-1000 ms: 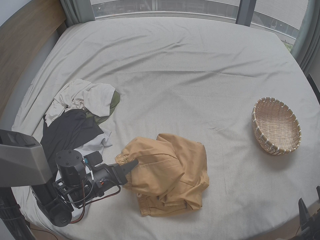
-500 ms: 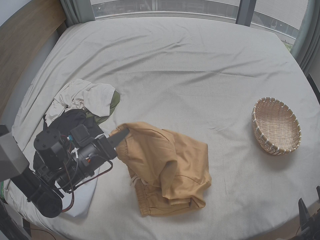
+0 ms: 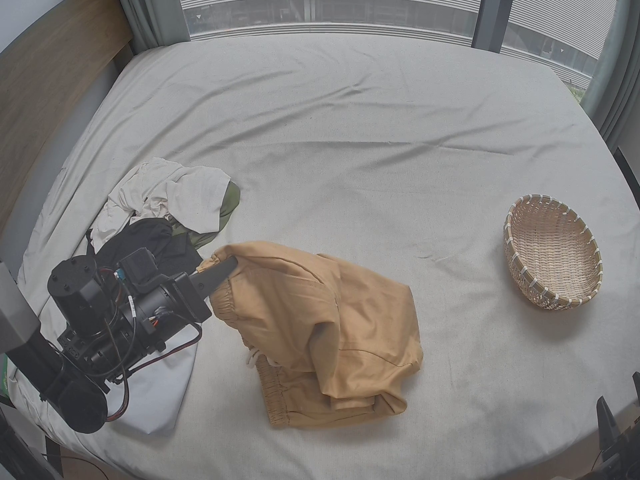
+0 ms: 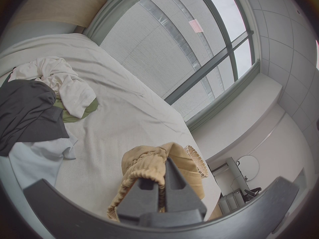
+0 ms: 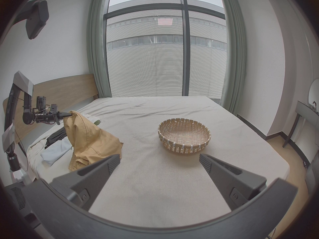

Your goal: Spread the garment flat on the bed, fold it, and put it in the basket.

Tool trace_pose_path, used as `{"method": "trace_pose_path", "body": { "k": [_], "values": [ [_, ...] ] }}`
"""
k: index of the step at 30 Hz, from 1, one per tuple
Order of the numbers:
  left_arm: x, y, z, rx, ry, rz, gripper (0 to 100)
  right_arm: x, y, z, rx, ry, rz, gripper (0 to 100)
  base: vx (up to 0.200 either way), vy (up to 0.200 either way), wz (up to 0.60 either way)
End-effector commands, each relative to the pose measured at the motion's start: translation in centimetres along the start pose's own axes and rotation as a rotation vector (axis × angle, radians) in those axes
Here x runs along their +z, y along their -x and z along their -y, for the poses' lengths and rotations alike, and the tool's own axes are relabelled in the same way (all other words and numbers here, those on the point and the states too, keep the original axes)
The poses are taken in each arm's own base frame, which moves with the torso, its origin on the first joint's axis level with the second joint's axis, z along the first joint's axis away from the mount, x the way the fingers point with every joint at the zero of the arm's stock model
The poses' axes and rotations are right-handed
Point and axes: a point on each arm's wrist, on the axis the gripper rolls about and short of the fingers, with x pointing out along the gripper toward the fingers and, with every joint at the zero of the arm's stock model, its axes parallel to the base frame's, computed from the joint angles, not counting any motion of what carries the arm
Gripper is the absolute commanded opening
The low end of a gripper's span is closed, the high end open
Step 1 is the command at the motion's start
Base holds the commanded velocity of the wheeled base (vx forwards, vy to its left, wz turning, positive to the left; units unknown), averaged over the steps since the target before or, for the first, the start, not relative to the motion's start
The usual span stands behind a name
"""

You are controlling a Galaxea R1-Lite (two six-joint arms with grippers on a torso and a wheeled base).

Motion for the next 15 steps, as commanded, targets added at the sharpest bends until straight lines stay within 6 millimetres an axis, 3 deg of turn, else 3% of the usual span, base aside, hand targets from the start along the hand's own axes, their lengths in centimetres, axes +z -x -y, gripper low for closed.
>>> {"method": "trace_pose_path", "body": {
  "k": [1, 7, 11, 15],
  "values": [
    [-0.2, -0.1, -0.2, 0.006, -0.002, -0.008, 0, -0.5, -0.1, 0.0, -0.001, -0.003, -0.008, 100, 0.000, 0.000, 0.00],
    [-0.1, -0.2, -0.3, 0.010, -0.035, 0.000, 0, -0.4, 0.0, 0.0, -0.004, -0.007, 0.000, 100, 0.000, 0.000, 0.00],
    [0.2, -0.3, -0.2, 0.007, -0.040, 0.015, 0, 2.1, 0.3, 0.0, -0.006, -0.009, 0.180, 100, 0.000, 0.000, 0.00],
    [0.4, -0.6, 0.0, -0.004, -0.045, 0.024, 0, 3.2, 0.2, 0.0, 0.007, -0.012, 0.141, 100, 0.000, 0.000, 0.00]
  ]
}}
